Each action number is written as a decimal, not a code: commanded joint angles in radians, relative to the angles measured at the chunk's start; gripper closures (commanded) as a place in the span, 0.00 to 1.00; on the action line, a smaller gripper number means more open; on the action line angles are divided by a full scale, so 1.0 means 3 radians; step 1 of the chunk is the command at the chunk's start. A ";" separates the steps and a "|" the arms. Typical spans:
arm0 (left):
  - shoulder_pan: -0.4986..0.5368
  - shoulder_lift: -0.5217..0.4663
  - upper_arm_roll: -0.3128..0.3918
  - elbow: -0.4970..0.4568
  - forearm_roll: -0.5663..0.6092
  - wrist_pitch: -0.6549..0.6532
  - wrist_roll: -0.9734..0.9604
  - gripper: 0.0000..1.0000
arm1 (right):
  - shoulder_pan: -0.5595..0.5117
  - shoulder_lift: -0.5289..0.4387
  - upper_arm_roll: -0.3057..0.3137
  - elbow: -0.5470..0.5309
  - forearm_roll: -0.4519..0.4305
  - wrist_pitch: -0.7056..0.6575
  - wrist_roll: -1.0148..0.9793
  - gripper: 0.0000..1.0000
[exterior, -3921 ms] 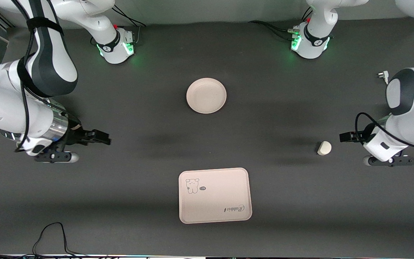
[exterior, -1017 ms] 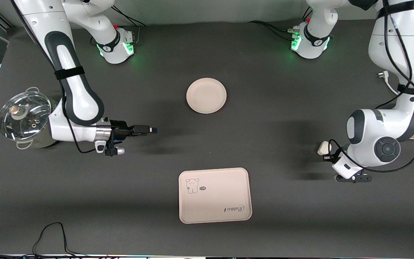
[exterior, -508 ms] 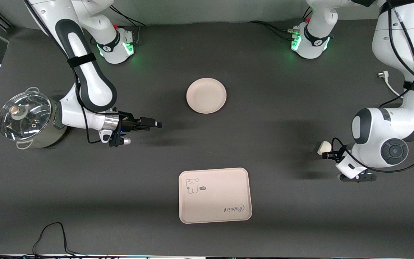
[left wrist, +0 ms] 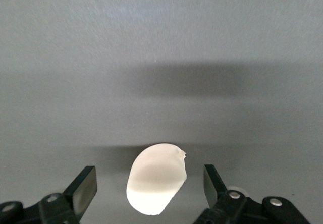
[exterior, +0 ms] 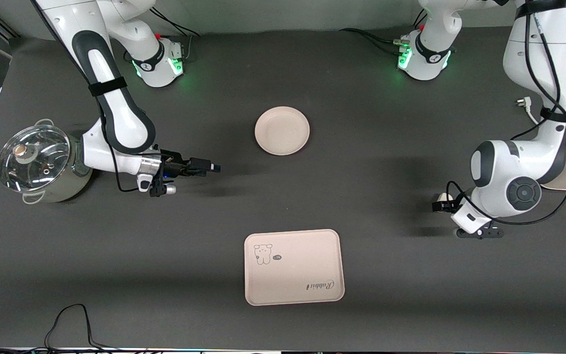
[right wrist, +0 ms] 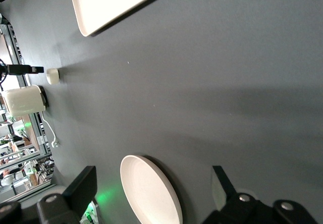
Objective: Place bun in plate and plate on tray
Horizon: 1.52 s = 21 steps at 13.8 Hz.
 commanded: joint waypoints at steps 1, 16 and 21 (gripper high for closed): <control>-0.0009 -0.0179 0.0000 -0.0269 0.0010 0.0148 0.0009 1.00 | 0.0016 -0.0049 -0.0007 -0.0092 0.0111 0.0045 -0.0134 0.00; -0.0147 -0.0230 -0.0005 0.1248 0.0041 -0.1532 -0.0001 1.00 | 0.0016 -0.0049 -0.0007 -0.0128 0.0116 0.0071 -0.0134 0.01; -0.0183 -0.0240 -0.0010 0.2199 0.0041 -0.2575 -0.0011 1.00 | 0.0021 -0.0003 -0.0002 -0.0133 0.0116 0.0117 -0.0134 0.00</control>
